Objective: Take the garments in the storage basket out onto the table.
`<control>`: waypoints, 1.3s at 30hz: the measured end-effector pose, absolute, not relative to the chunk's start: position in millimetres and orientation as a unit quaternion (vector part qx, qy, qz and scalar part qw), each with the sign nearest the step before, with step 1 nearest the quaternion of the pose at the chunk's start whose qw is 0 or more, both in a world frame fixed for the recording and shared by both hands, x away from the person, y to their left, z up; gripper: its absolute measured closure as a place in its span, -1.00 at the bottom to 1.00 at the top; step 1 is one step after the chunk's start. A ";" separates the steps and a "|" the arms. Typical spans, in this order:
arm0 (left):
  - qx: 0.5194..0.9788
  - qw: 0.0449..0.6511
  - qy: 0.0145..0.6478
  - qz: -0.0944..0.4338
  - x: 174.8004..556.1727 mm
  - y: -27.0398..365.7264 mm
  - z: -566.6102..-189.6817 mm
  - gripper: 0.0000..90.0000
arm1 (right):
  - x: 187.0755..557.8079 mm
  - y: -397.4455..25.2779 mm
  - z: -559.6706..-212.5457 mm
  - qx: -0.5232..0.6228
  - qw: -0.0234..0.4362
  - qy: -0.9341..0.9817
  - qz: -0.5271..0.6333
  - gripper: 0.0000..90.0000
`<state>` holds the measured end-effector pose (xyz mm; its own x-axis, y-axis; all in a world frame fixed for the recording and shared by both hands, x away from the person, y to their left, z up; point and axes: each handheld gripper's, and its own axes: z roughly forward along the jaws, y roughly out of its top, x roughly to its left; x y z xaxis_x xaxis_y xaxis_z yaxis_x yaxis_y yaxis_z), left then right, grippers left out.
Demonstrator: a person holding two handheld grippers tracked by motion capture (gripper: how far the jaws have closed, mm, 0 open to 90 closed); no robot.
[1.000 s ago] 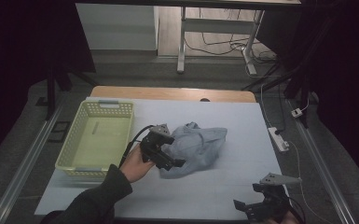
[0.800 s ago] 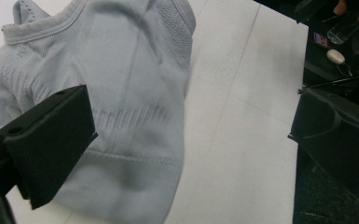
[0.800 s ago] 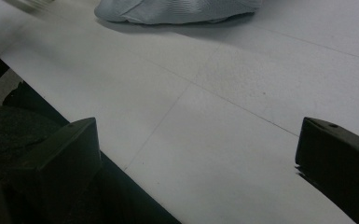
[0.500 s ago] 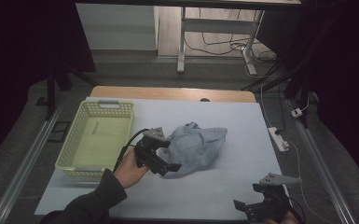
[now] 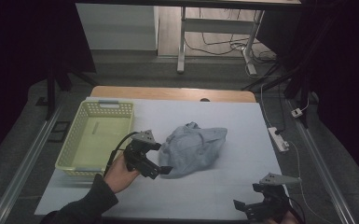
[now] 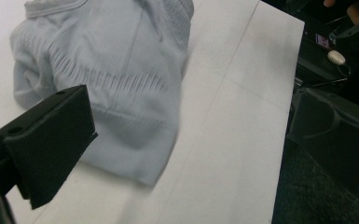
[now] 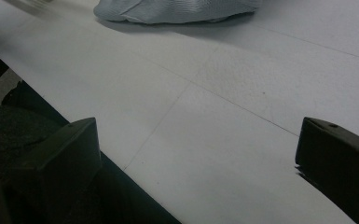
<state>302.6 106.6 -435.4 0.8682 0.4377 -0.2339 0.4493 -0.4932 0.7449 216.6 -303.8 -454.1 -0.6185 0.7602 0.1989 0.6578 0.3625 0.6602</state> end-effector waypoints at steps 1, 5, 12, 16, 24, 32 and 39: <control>0.864 0.432 0.259 -0.004 301.4 108.7 -435.7 -1.00 | 216.6 -303.8 -454.1 0.431 0.069 0.822 0.365 -1.00; 0.861 0.433 0.266 -0.001 296.6 117.7 -436.4 -1.00 | 216.7 -303.8 -454.1 0.431 0.070 0.822 0.365 -1.00; 0.856 0.436 0.278 0.002 287.2 133.4 -438.8 -1.00 | 216.5 -303.4 -454.1 0.431 0.070 0.822 0.365 -1.00; 0.852 0.439 0.285 0.003 281.8 143.2 -441.1 -1.00 | 216.5 -303.2 -454.2 0.431 0.071 0.822 0.365 -1.00; 0.843 0.441 0.308 0.014 271.9 165.9 -444.6 -1.00 | 216.4 -302.9 -454.1 0.429 0.072 0.824 0.363 -1.00; 0.832 0.446 0.328 0.028 259.2 189.6 -445.3 -1.00 | 216.3 -302.7 -454.2 0.429 0.072 0.824 0.363 -1.00; 0.819 0.453 0.349 0.040 245.9 211.2 -447.3 -1.00 | 216.3 -302.3 -454.3 0.429 0.073 0.825 0.362 -1.00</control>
